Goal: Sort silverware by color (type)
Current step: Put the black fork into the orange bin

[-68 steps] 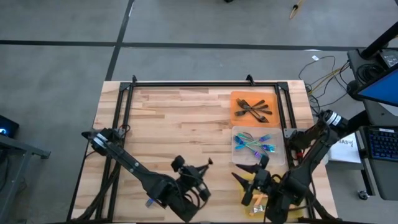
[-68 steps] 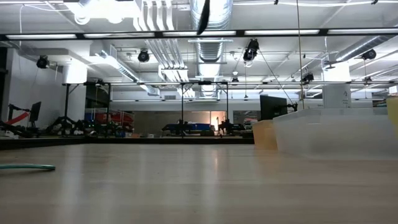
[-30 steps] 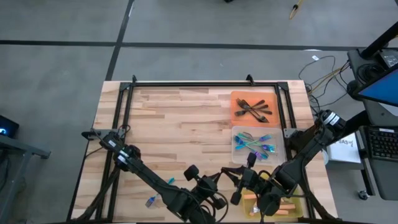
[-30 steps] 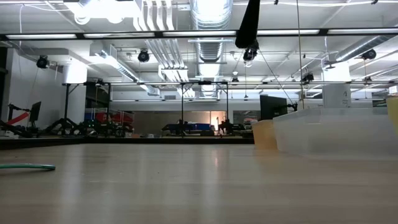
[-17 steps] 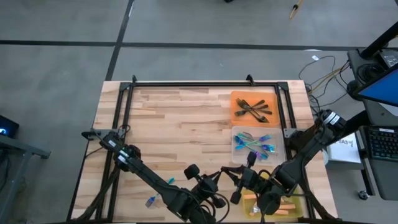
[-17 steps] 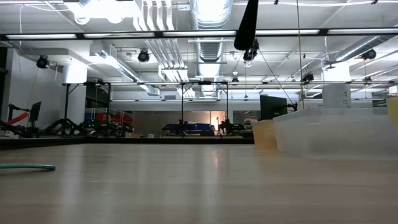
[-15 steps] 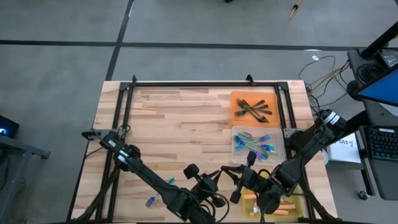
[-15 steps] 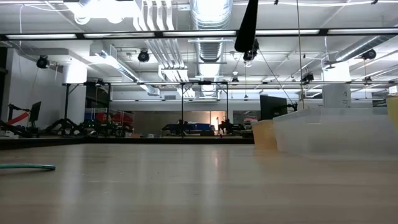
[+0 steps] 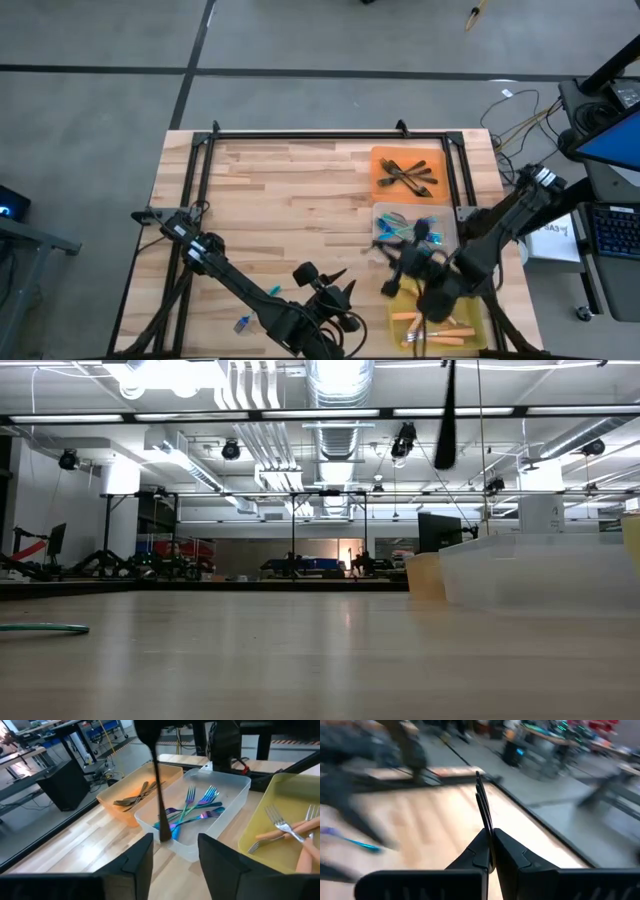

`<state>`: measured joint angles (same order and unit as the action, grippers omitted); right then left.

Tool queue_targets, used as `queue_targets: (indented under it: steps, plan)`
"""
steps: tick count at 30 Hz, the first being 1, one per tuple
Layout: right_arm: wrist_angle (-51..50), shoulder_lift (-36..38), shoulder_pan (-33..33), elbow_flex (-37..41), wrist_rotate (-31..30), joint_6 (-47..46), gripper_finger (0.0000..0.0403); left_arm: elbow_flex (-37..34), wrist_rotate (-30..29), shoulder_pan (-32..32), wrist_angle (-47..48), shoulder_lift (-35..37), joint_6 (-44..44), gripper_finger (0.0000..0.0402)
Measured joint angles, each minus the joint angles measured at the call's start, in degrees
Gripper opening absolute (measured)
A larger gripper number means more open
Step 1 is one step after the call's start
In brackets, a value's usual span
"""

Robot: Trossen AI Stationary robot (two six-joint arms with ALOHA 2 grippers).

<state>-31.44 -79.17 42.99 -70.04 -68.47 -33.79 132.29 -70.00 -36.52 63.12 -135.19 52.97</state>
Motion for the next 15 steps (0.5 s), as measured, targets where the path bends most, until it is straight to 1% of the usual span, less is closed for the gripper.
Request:
queue_targets:
  steps: [2, 5, 8, 11, 15]
  plan:
    - [-11.3, 2.6, -1.8, 0.0, 0.1, -7.2, 0.0008, 0.0, 0.0, -0.3, 0.0, 0.3, 0.0, 0.014]
    - [-28.6, 6.9, -6.2, 0.0, 3.2, -18.0, 0.0008, 0.0, 0.0, -0.8, 0.0, 0.3, 0.0, 0.0141]
    - [-41.2, 10.4, -11.8, 0.0, 6.0, -23.9, 0.0008, 0.0, 0.0, -1.0, 0.2, 0.4, 0.0, 0.0142]
    - [-46.2, 12.9, -18.3, 0.0, 9.0, -22.8, 0.0008, 0.0, 0.0, -0.9, 0.5, 0.5, 0.0, 0.0142]
    - [-46.6, 14.6, -29.4, 0.0, 15.6, -14.2, 0.0008, 0.0, -1.3, -0.8, 1.5, 0.5, 0.4, 0.0142]
